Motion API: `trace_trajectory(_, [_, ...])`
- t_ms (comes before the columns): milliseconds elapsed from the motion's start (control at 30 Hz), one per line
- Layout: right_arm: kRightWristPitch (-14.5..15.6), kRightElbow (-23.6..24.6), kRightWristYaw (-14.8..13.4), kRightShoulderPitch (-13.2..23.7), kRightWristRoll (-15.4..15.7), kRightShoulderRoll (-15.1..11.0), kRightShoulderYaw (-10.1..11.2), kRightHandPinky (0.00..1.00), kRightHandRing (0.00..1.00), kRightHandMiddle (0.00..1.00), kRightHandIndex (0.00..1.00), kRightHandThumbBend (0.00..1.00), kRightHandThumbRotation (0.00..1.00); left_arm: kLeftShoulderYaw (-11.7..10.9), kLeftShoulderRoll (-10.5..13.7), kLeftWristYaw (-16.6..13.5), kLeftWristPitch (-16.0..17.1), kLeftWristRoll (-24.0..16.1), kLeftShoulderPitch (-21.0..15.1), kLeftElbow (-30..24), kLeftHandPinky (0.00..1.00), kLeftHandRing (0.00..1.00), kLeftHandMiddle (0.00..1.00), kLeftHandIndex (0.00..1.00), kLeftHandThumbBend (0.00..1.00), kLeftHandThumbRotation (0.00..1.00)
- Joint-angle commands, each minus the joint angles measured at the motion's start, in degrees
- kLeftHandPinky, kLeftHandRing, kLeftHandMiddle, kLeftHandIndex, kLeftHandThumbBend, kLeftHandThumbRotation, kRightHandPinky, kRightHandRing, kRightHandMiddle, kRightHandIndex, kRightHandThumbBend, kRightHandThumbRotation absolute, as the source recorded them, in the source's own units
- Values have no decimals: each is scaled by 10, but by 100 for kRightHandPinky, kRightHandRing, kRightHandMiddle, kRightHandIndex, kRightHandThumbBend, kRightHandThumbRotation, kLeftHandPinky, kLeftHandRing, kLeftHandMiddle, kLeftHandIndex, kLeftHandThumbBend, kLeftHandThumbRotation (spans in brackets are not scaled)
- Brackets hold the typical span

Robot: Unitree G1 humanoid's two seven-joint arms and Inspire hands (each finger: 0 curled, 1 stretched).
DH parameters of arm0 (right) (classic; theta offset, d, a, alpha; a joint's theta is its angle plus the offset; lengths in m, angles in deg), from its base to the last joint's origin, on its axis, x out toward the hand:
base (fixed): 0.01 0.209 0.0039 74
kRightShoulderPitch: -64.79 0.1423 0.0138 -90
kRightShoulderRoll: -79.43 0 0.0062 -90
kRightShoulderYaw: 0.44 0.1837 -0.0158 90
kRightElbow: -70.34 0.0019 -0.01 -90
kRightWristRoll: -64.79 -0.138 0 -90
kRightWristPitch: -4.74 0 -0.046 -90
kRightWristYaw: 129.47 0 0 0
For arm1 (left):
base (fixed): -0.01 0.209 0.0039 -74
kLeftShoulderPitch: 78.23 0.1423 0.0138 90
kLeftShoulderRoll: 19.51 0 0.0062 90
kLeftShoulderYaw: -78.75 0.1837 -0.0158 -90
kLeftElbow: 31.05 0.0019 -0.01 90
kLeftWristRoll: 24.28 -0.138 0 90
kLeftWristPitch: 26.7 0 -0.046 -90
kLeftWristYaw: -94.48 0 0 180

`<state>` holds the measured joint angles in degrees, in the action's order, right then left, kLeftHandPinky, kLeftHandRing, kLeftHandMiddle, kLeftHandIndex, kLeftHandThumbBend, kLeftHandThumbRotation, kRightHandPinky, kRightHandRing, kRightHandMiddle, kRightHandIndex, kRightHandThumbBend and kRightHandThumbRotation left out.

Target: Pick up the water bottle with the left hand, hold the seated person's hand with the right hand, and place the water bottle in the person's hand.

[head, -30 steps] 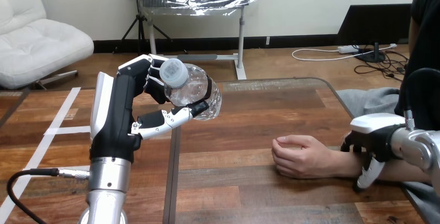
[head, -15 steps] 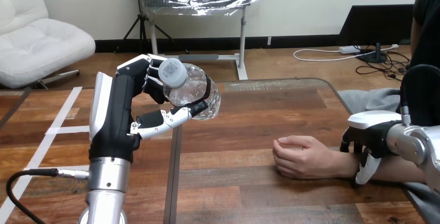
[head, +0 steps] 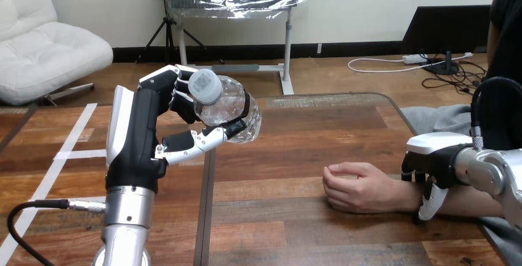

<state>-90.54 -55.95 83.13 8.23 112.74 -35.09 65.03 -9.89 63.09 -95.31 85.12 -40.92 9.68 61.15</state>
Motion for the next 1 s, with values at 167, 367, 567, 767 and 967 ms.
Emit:
trace_trajectory(167, [-11, 20, 6, -10, -5, 3, -18, 42, 52, 60, 60, 64, 8, -9, -1, -4, 2, 0, -23, -40, 36, 37, 42, 51, 58, 0])
trace_trajectory(367, [-23, 16, 0, -10, 4, 0, -27, 43, 53, 61, 58, 64, 10, -10, 0, -3, 5, 2, -23, -38, 36, 37, 41, 51, 58, 0])
trace_trajectory(567, [-20, 15, 7, -13, 6, 3, -30, 43, 54, 61, 59, 64, 13, -11, 1, -1, 6, 2, -22, -39, 36, 37, 42, 51, 58, 0])
trace_trajectory(767, [-18, 17, 11, -19, -2, 5, -29, 44, 55, 63, 61, 63, 14, -13, 3, -1, 9, 2, -22, -36, 37, 38, 42, 51, 58, 0])
trace_trajectory(967, [-24, 18, -2, -28, -1, 4, -31, 46, 56, 63, 62, 64, 13, -15, 4, 0, 15, 6, -24, -32, 38, 38, 42, 51, 58, 0])
